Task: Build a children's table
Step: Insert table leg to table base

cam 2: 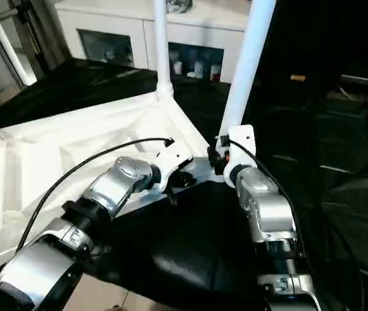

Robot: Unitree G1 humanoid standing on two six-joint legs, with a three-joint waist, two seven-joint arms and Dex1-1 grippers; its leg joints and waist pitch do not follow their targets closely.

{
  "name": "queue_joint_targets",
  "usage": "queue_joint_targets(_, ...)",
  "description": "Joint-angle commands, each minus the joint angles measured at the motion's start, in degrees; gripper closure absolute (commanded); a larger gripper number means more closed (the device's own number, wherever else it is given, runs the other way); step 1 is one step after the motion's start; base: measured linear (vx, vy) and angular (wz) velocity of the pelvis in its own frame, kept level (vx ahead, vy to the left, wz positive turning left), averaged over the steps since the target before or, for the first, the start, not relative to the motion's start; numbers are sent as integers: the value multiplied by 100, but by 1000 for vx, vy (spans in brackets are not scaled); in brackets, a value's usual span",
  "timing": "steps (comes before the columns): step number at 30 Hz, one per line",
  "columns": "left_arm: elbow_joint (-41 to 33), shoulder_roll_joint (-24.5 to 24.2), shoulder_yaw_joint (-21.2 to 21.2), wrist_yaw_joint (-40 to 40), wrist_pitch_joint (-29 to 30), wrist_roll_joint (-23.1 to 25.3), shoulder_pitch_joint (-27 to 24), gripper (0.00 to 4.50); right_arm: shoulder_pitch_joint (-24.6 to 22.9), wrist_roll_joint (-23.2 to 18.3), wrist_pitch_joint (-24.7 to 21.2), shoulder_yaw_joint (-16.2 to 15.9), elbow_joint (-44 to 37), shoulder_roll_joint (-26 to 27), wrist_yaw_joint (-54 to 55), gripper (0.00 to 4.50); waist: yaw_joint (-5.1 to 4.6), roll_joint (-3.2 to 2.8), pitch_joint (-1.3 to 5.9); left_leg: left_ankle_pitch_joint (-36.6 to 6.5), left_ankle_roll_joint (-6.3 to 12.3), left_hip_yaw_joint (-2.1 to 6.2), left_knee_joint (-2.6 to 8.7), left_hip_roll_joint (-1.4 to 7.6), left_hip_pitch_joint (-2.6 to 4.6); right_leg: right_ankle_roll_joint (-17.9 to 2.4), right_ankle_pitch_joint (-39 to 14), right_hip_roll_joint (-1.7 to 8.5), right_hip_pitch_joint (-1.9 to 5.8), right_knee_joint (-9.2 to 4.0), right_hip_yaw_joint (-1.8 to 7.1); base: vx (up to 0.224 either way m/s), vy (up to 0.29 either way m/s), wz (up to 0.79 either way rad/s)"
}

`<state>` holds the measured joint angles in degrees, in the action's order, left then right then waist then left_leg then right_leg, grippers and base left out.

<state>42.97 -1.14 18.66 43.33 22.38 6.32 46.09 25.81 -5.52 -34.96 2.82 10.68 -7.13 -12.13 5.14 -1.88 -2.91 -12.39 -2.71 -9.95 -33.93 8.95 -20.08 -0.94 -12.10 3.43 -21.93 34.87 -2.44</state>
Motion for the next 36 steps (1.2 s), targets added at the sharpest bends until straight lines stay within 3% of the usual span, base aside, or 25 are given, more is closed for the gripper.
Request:
queue_joint_targets(1, -328, 14, -7, 206, -243, -150, 176, 450, -127, -249, -493, -251, 196, 26, -318, 100, 28, 39, 282, -767, 140, 194, 472, 415, -6, -1211, -796, 588, 278, -467, 326, 0, 0, 0)
queue_joint_targets(3, -454, -80, 73, 451, -537, -156, 104, 450, -85, -302, -515, -253, 58, -99, -518, 96, 34, 44, 311, -499, 210, 191, 436, 411, -17, -1288, -274, 586, 298, -408, 326, 0, 0, 0)
queue_joint_targets(5, -557, -144, 84, 568, -460, -177, 46, 450, -102, -383, -549, -309, -135, -261, -805, 79, 41, 38, 342, -175, 310, 178, 392, 401, -37, -1404, 326, 577, 315, -337, 317, 0, 0, 0)
queue_joint_targets(6, -668, -282, 120, 756, -536, -189, -49, 450, -264, -573, -638, -457, -614, -651, -1414, 79, 50, 57, 367, 51, 404, 174, 358, 384, -58, -1468, 731, 575, 332, -286, 307, 0, 0, 0)
queue_joint_targets(7, -678, -296, 125, 775, -553, -190, -59, 450, -282, -588, -638, -475, -663, -694, -1478, 79, 81, 60, 375, 146, 474, 177, 337, 372, -77, -1456, 933, 568, 359, -268, 301, 0, 0, 0)
queue_joint_targets(8, -769, -417, 154, 958, -689, -212, -146, 450, -455, -742, -658, -578, -1065, -1052, -1976, 79, 117, 54, 400, 346, 660, 172, 294, 378, -91, -1469, 1410, 565, 351, -216, 305, 0, 0, 0)
queue_joint_targets(9, -772, -421, 154, 965, -691, -214, -149, 450, -462, -748, -660, -579, -1078, -1065, -1992, 79, 154, 37, 410, 466, 794, 163, 261, 379, -113, -1460, 1725, 555, 334, -179, 297, 0, 0, 0)
queue_joint_targets(11, -865, -555, 164, 1230, -963, -269, -252, 450, -675, -878, -568, -616, -1461, -1486, -2509, 79, 187, 53, 399, 363, 900, 161, 254, 388, -109, -1476, 1660, 556, 316, -196, 274, 0, 0, 0)
queue_joint_targets(12, -905, -607, 164, 1327, -1047, -295, -290, 450, -746, -910, -507, -593, -1548, -1631, -2658, 79, 195, 12, 397, 259, 894, 167, 261, 401, -106, -1518, 1416, 570, 302, -206, 268, 0, 0, 0)
queue_joint_targets(13, -943, -654, 161, 1415, -1100, -320, -324, 450, -809, -941, -459, -562, -1618, -1758, -2785, 79, 204, 19, 392, 205, 885, 167, 267, 417, -98, -1516, 1270, 569, 297, -226, 264, 0, 0, 0)
queue_joint_targets(18, -1200, -846, 188, 1919, -1199, -476, -481, 450, -988, -1069, -328, -447, -1851, -2121, -3230, 79, 223, 6, 363, -25, 711, 165, 282, 450, -84, -1584, 516, 572, 270, -259, 272, 0, 0, 0)
queue_joint_targets(24, -1522, -1068, 270, 2416, -1262, -617, -636, 450, -1152, -1254, -401, -488, -2109, -2382, -3554, 79, 329, -6, 377, 18, 687, 149, 251, 449, -69, -1563, 490, 563, 238, -239, 278, 0, 0, 0)
queue_joint_targets(29, -1505, -1058, 272, 2395, -1306, -557, -640, 450, -1251, -1140, -231, -632, -1966, -2268, -3520, 79, 361, -3, 382, -1, 579, 162, 256, 444, -86, -1502, 332, 560, 247, -234, 270, 0, 0, 0)
queue_joint_targets(36, -1540, -1103, 281, 2404, -1330, -557, -667, 450, -1429, -1096, -98, -775, -1985, -2380, -3580, 79, 377, 2, 387, -7, 569, 163, 241, 425, -104, -1445, 359, 557, 260, -229, 270, 0, 0, 0)
